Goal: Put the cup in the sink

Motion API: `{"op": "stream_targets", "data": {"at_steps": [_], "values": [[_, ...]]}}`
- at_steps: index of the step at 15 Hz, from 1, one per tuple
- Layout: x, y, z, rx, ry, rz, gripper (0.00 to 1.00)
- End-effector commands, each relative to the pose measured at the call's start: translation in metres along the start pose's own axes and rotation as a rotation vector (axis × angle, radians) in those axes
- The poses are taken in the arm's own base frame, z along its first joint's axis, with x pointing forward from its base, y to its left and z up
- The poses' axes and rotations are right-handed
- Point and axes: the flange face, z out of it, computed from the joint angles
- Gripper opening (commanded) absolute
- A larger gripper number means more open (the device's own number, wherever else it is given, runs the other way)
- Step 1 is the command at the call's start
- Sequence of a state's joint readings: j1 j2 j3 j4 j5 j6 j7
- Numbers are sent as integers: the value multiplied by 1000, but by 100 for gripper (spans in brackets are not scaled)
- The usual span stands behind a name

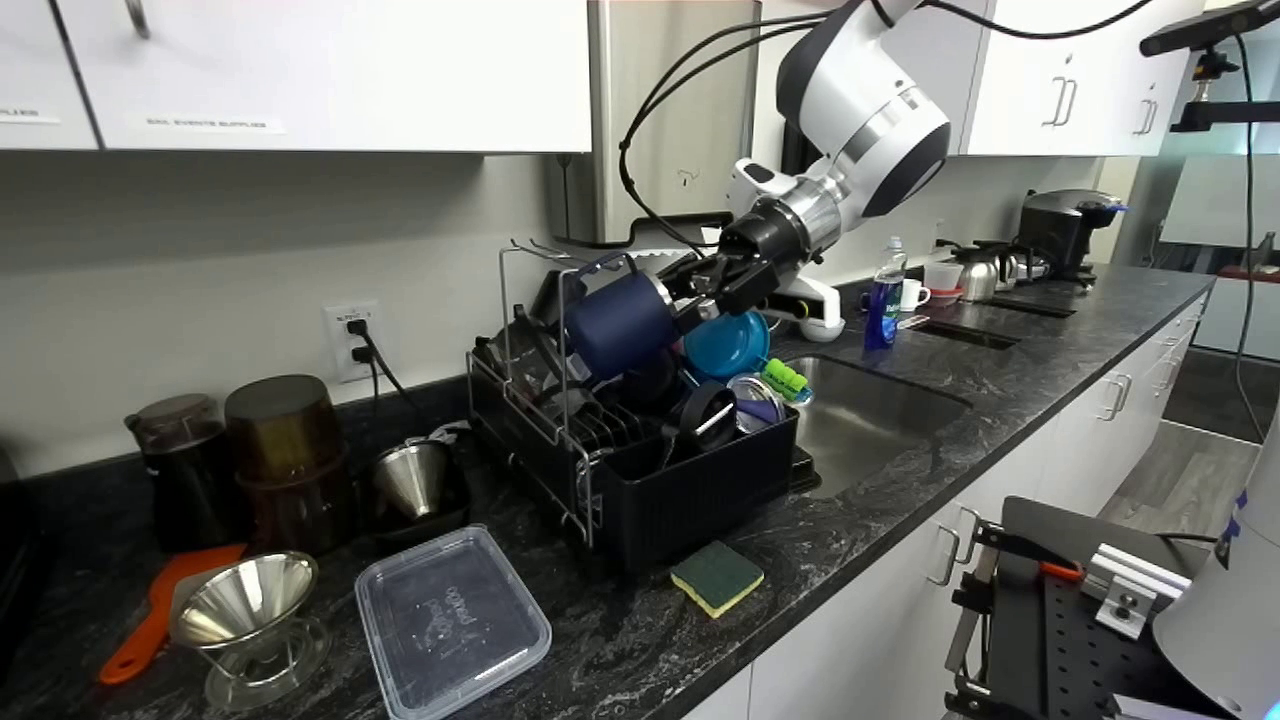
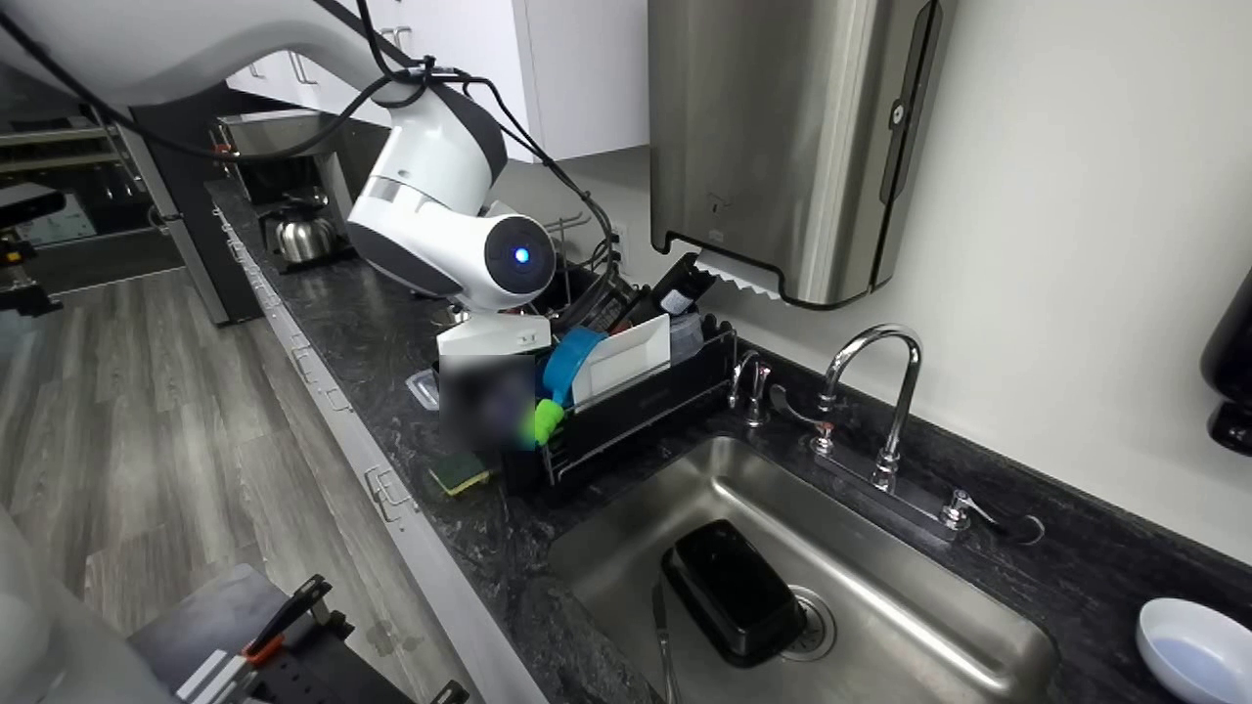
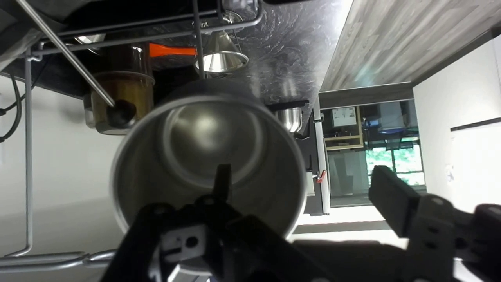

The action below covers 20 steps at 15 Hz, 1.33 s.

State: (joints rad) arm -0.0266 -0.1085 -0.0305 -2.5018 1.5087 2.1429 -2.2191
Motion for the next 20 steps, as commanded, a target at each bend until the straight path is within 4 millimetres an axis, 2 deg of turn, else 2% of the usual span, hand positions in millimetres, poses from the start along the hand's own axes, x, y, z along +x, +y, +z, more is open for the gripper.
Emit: {"op": "stream_targets", "data": {"at_steps": [1,8,10,20], "values": [[-1,5,5,-8,3,-31,60],[0,5,6,-4,0,-37,10],[0,5,6,-4,1,-40,0],[1,5,3,-3,-1,-29,2]]}}
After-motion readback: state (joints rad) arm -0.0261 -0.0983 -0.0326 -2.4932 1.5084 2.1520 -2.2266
